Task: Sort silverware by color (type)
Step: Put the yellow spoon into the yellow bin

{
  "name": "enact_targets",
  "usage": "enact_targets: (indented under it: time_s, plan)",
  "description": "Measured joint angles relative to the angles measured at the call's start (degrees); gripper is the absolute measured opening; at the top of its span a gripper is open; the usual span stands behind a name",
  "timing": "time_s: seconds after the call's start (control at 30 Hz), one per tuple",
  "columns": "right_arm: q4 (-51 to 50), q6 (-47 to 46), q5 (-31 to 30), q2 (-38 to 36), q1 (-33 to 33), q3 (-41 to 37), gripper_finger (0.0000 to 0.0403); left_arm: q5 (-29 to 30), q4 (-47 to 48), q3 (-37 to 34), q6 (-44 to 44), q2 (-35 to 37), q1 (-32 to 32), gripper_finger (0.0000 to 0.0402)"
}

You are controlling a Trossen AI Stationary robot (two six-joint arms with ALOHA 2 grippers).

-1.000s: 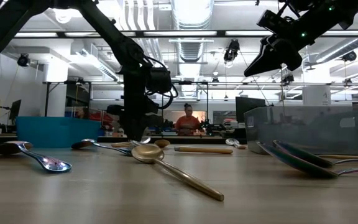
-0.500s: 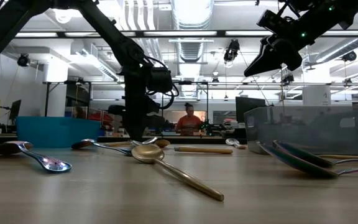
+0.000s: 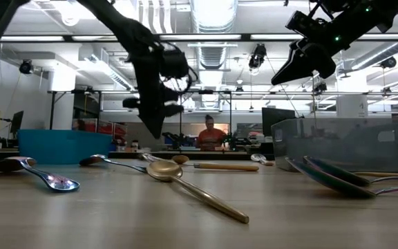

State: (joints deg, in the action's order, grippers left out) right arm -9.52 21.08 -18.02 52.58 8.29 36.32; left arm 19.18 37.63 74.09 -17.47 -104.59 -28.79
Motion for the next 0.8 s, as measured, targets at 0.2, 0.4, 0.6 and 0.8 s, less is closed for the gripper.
enact_targets:
  time_s: [0.2, 0.4, 0.6, 0.8]
  plan:
    - [0.0, -0.1, 0.0, 0.0, 0.0, 0.0, 0.0043, -0.4, 2.6, 0.0, 0.3, 4.7, 0.6, 0.0001]
    - [0.0, -0.4, 0.0, 0.0, 0.0, 0.0, 0.0043, -5.5, 3.2, 0.1, -1.8, 5.0, 0.6, 0.0001]
    - [0.0, -0.1, 0.0, 0.0, 0.0, 0.0, 0.0043, -2.5, 2.4, 0.1, -9.9, 1.1, 0.6, 0.0008]
    - [-0.1, -0.1, 0.0, 0.0, 0.0, 0.0, 0.0043, -1.7, 1.8, 0.1, -13.0, -2.4, 0.6, 0.0064]
